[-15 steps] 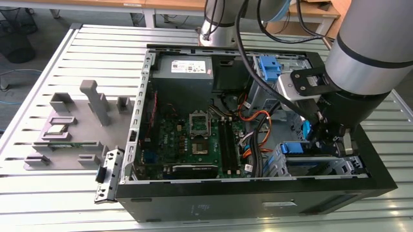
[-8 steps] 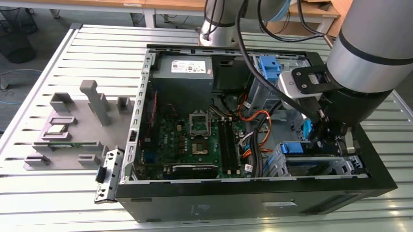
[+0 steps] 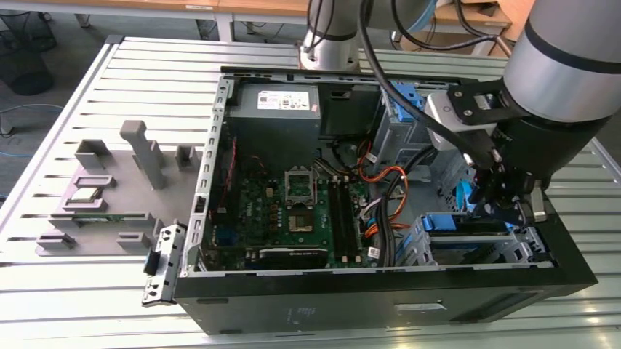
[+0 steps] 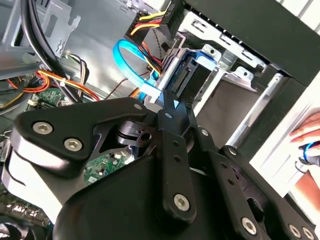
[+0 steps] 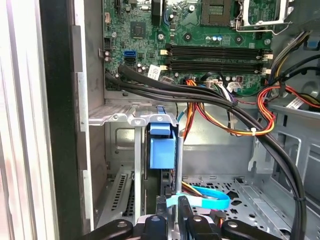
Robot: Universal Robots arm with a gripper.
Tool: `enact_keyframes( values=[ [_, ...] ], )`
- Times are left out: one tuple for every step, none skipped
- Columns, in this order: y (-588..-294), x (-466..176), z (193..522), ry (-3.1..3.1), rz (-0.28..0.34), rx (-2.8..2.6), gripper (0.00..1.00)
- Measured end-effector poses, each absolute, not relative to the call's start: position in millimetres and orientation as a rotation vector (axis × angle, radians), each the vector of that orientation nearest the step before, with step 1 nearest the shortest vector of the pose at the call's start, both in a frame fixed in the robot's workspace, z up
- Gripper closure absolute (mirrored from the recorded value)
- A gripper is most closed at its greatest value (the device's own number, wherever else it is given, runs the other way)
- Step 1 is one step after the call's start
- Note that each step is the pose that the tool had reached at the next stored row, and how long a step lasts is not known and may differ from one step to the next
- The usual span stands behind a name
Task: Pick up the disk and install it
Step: 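Insert the first disk wire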
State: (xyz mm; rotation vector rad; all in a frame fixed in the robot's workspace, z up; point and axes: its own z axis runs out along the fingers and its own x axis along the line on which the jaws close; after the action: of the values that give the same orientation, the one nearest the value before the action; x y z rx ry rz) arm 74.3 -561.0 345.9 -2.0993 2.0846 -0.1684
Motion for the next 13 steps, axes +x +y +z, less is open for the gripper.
enact_keyframes(
  values=[
    [-561.0,74.3,348.0,2.085,-0.168,-2.099,0.76],
    [-561.0,74.3,350.3,2.085,-0.168,-2.099,0.76],
    [-560.9,74.3,352.5,2.085,-0.168,-2.099,0.76],
    [-561.0,74.3,354.4,2.085,-0.168,-2.099,0.76],
    [-561.0,74.3,356.1,2.085,-0.168,-2.099,0.76],
    [-561.0,74.3,356.7,2.085,-0.168,-2.099,0.76],
    [-561.0,74.3,356.6,2.084,-0.168,-2.099,0.76],
    [-561.0,74.3,356.6,2.084,-0.168,-2.099,0.76],
    [-561.0,74.3,356.6,2.084,-0.168,-2.099,0.76],
    [-561.0,74.3,356.6,2.084,-0.168,-2.099,0.76],
    [-561.0,74.3,356.7,2.085,-0.168,-2.099,0.76],
    [-561.0,74.3,356.7,2.085,-0.168,-2.099,0.76],
    [-560.9,74.3,356.7,2.085,-0.167,-2.1,0.76]
  ],
)
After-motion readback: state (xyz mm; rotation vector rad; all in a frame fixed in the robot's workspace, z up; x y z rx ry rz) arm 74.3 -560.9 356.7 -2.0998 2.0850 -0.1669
